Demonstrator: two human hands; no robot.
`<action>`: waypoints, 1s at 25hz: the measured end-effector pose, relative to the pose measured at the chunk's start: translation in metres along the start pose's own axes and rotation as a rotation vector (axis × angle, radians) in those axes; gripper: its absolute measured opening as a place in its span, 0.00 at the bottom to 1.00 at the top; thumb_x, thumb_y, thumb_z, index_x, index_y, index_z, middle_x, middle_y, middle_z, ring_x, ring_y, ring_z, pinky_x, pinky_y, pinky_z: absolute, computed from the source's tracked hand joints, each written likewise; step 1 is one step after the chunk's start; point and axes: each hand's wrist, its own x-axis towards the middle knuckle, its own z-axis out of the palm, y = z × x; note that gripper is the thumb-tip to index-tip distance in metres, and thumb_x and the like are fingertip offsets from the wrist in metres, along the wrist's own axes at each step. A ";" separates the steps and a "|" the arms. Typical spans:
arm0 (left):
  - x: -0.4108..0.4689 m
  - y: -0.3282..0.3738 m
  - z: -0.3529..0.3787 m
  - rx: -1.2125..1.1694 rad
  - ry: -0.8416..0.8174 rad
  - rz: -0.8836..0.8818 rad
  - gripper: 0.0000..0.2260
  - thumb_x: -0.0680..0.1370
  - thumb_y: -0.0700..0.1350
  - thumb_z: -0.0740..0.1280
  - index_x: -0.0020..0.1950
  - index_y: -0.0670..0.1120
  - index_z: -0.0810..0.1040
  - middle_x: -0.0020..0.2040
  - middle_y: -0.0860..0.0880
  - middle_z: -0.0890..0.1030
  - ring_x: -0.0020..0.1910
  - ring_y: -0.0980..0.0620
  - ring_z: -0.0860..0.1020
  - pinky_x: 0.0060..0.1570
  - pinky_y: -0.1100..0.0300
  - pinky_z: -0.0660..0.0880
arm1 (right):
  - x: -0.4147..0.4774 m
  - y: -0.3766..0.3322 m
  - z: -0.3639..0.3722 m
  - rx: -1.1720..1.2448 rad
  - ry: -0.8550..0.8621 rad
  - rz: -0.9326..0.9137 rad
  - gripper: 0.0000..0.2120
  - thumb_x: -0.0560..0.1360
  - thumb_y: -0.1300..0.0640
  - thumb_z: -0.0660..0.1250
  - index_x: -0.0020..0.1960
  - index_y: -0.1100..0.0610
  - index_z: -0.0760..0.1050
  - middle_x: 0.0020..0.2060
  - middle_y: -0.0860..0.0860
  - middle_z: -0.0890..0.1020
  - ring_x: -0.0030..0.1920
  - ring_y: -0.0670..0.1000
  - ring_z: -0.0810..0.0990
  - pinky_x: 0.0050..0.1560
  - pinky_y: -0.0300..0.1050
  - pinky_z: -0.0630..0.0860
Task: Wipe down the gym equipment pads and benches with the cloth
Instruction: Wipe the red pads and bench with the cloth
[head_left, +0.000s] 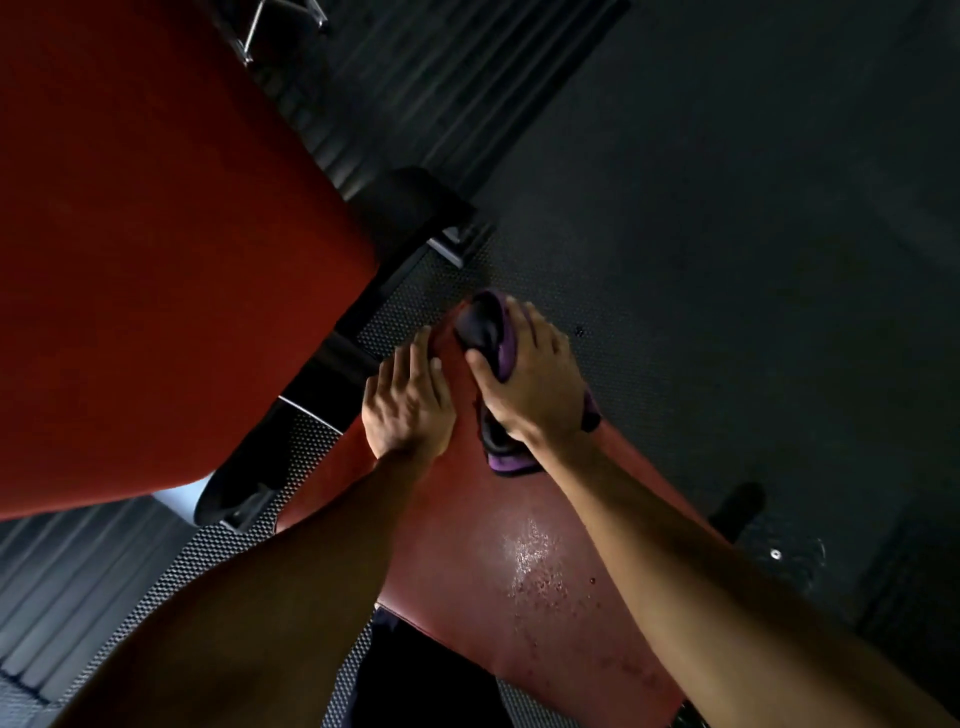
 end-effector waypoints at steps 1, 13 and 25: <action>0.001 -0.001 0.002 0.005 -0.007 -0.001 0.18 0.84 0.50 0.58 0.70 0.46 0.75 0.59 0.47 0.82 0.53 0.43 0.81 0.52 0.48 0.74 | 0.013 -0.017 0.004 -0.023 0.014 -0.017 0.40 0.77 0.30 0.54 0.80 0.54 0.64 0.74 0.56 0.71 0.71 0.63 0.72 0.70 0.61 0.69; 0.006 0.001 0.004 -0.152 -0.024 -0.022 0.18 0.84 0.50 0.54 0.71 0.46 0.71 0.62 0.45 0.81 0.55 0.43 0.81 0.55 0.46 0.79 | -0.055 0.063 -0.026 -0.182 -0.051 0.177 0.36 0.79 0.29 0.51 0.67 0.57 0.76 0.56 0.55 0.82 0.54 0.59 0.81 0.55 0.54 0.76; 0.003 0.003 -0.005 0.015 -0.059 0.011 0.18 0.85 0.48 0.54 0.72 0.45 0.72 0.59 0.44 0.80 0.53 0.42 0.80 0.53 0.47 0.75 | 0.011 -0.033 -0.004 -0.064 0.037 0.300 0.32 0.78 0.33 0.56 0.64 0.58 0.77 0.57 0.57 0.82 0.56 0.62 0.80 0.56 0.57 0.75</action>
